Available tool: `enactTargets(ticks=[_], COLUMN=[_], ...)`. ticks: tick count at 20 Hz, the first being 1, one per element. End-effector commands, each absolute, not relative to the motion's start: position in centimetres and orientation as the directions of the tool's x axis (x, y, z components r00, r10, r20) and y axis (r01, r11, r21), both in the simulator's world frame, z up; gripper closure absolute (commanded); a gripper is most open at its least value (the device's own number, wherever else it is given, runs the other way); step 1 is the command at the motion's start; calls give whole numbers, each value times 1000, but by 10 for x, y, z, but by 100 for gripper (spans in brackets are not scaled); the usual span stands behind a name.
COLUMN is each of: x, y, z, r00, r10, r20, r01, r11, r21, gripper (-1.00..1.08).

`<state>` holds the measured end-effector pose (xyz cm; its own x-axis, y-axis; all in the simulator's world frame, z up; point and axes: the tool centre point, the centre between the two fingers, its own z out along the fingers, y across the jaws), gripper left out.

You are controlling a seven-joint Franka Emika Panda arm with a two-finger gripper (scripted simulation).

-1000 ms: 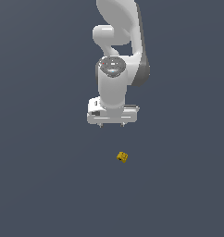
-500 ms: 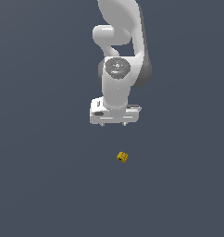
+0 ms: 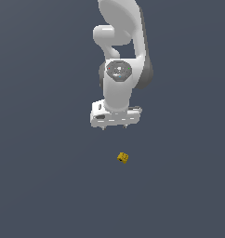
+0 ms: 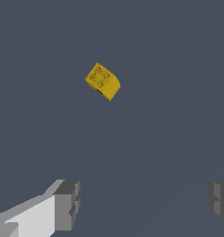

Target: Pick up the object and move it to a goal position.

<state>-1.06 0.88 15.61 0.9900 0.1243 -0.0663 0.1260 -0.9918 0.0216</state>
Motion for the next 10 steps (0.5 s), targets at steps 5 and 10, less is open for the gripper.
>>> enactTargets(ticks=[5,10], x=[1,13], y=[13,18], z=[147,137], r00=[971,935], r10=[230,350], r20=[-63,-58], r01=[232,351], r11=[-973,-936], r21=[18,14], gripper=[-92,-92])
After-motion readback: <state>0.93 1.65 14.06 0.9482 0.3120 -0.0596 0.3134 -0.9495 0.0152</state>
